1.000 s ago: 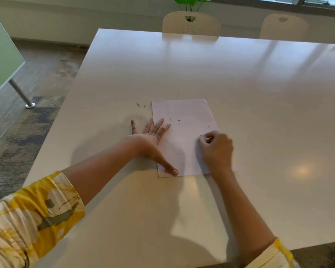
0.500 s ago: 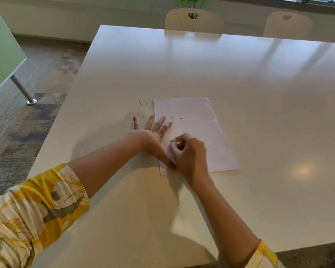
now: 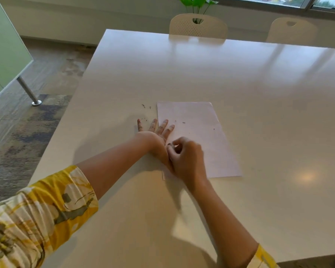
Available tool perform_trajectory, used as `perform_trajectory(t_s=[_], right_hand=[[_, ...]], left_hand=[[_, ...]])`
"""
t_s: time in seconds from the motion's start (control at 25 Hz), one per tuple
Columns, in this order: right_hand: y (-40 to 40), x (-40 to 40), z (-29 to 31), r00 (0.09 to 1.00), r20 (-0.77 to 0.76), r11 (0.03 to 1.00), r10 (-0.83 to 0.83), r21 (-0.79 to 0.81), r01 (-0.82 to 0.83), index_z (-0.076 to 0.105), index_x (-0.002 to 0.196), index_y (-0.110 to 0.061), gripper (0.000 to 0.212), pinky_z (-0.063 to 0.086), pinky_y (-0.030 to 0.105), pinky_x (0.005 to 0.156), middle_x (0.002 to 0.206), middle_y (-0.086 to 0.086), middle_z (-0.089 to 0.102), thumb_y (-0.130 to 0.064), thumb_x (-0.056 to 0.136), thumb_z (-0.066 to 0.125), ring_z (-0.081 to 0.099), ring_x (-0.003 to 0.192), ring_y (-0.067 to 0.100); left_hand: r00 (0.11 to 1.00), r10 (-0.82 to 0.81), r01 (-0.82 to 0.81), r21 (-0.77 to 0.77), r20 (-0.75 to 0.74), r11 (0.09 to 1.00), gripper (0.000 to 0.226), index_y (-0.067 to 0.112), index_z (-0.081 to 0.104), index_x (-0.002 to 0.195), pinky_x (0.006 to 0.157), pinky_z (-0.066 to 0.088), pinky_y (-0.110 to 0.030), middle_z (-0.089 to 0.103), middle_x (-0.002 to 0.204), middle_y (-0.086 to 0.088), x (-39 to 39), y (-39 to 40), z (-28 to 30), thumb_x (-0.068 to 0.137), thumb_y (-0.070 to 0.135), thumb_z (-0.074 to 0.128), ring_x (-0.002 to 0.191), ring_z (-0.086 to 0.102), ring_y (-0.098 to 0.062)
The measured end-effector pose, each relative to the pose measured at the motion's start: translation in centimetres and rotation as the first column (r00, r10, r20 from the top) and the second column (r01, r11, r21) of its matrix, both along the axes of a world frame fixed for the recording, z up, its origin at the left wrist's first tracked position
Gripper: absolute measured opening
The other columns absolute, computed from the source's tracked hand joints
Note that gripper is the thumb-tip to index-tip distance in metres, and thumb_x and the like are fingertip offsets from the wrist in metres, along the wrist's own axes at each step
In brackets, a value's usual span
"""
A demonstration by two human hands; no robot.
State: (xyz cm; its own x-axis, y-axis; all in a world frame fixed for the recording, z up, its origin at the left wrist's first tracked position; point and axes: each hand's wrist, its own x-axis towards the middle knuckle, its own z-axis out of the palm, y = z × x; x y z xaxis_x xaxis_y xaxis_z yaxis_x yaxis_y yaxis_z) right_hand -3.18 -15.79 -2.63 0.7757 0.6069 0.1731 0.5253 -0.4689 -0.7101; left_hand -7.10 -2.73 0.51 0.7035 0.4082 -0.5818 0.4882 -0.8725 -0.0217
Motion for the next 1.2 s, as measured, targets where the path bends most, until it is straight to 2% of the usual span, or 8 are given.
perform_trajectory(t_s=[0.28, 0.48, 0.68, 0.76, 0.84, 0.96, 1.12, 1.2], right_hand=[[-4.7, 8.3, 2.0, 0.898, 0.051, 0.891, -0.436, -0.117, 0.439, 0.077, 0.089, -0.008, 0.02, 0.049, 0.033, 0.076, 0.086, 0.015, 0.074, -0.022, 0.086, 0.063, 0.068, 0.089, 0.036], [0.2, 0.6, 0.2, 1.0, 0.006, 1.0, 0.02, -0.013, -0.02, 0.073, 0.09, -0.014, 0.012, 0.039, 0.006, 0.05, 0.071, -0.002, 0.07, -0.023, 0.09, 0.067, 0.059, 0.055, -0.001], [-3.6, 8.9, 2.1, 0.931, 0.066, 0.925, -0.359, -0.111, 0.364, 0.075, 0.089, -0.01, 0.017, 0.047, 0.03, 0.072, 0.083, 0.011, 0.074, -0.023, 0.086, 0.064, 0.069, 0.084, 0.031], [-2.5, 8.6, 2.2, 0.923, 0.087, 0.92, -0.374, -0.096, 0.381, 0.074, 0.087, -0.006, 0.017, 0.045, 0.027, 0.067, 0.081, 0.013, 0.073, -0.018, 0.086, 0.062, 0.068, 0.082, 0.033], [0.0, 4.6, 1.5, 0.986, 0.03, 0.985, -0.164, -0.04, 0.165, 0.073, 0.087, -0.009, 0.014, 0.038, 0.01, 0.051, 0.071, 0.002, 0.069, -0.017, 0.088, 0.063, 0.066, 0.066, 0.016], [0.9, 2.0, 0.4, 0.995, 0.003, 0.995, 0.095, 0.007, -0.095, 0.075, 0.09, -0.016, 0.012, 0.043, 0.008, 0.05, 0.067, -0.008, 0.068, -0.026, 0.088, 0.068, 0.06, 0.055, 0.0], [-1.8, 8.9, 2.1, 0.956, 0.046, 0.953, -0.291, -0.077, 0.294, 0.076, 0.088, -0.011, 0.016, 0.047, 0.026, 0.069, 0.081, 0.008, 0.074, -0.022, 0.084, 0.065, 0.069, 0.079, 0.025], [-1.0, 8.6, 2.0, 0.954, 0.052, 0.954, -0.294, -0.051, 0.297, 0.076, 0.087, -0.009, 0.015, 0.044, 0.022, 0.065, 0.079, 0.008, 0.073, -0.018, 0.085, 0.064, 0.069, 0.077, 0.025]], left_hand=[[0.999, 0.031, -0.032, -0.053, -0.016, 0.998, 0.166, 0.031, -0.038, 0.145, 0.106, -0.02, -0.073, -0.046, 0.152, 0.009, -0.2, -0.2, 0.5, 0.032, 0.098, 0.063, 0.141, -0.04, -0.025], [0.999, -0.03, 0.03, 0.002, -0.02, 1.0, 0.155, 0.028, -0.035, 0.148, 0.107, -0.018, -0.074, -0.043, 0.155, 0.003, 0.0, -0.2, 0.1, 0.044, 0.1, 0.056, 0.143, -0.038, -0.028], [1.0, 0.028, -0.028, -0.064, -0.006, 0.998, 0.165, 0.032, -0.039, 0.144, 0.105, -0.023, -0.073, -0.047, 0.151, 0.008, -0.2, 0.0, 0.4, 0.033, 0.097, 0.064, 0.141, -0.041, -0.026], [1.0, 0.022, -0.023, -0.059, -0.012, 0.998, 0.165, 0.031, -0.039, 0.145, 0.105, -0.022, -0.073, -0.046, 0.152, 0.006, -0.1, 0.0, 0.3, 0.034, 0.097, 0.064, 0.141, -0.041, -0.027], [1.0, 0.002, -0.003, -0.036, -0.021, 0.999, 0.162, 0.029, -0.038, 0.145, 0.106, -0.019, -0.074, -0.046, 0.152, 0.004, 0.0, 0.0, 0.1, 0.037, 0.099, 0.06, 0.141, -0.04, -0.028], [1.0, -0.027, 0.027, -0.018, -0.016, 0.999, 0.158, 0.029, -0.037, 0.146, 0.106, -0.018, -0.075, -0.046, 0.152, 0.003, 0.0, 0.0, 0.0, 0.041, 0.1, 0.057, 0.141, -0.041, -0.029], [1.0, 0.024, -0.025, -0.056, -0.019, 0.998, 0.164, 0.032, -0.038, 0.145, 0.104, -0.024, -0.073, -0.046, 0.152, 0.007, -0.1, 0.0, 0.3, 0.035, 0.097, 0.064, 0.14, -0.042, -0.026], [0.999, 0.022, -0.024, -0.054, -0.027, 0.998, 0.165, 0.031, -0.039, 0.145, 0.105, -0.023, -0.073, -0.047, 0.152, 0.007, 0.0, 0.0, 0.3, 0.034, 0.098, 0.063, 0.14, -0.042, -0.027]])
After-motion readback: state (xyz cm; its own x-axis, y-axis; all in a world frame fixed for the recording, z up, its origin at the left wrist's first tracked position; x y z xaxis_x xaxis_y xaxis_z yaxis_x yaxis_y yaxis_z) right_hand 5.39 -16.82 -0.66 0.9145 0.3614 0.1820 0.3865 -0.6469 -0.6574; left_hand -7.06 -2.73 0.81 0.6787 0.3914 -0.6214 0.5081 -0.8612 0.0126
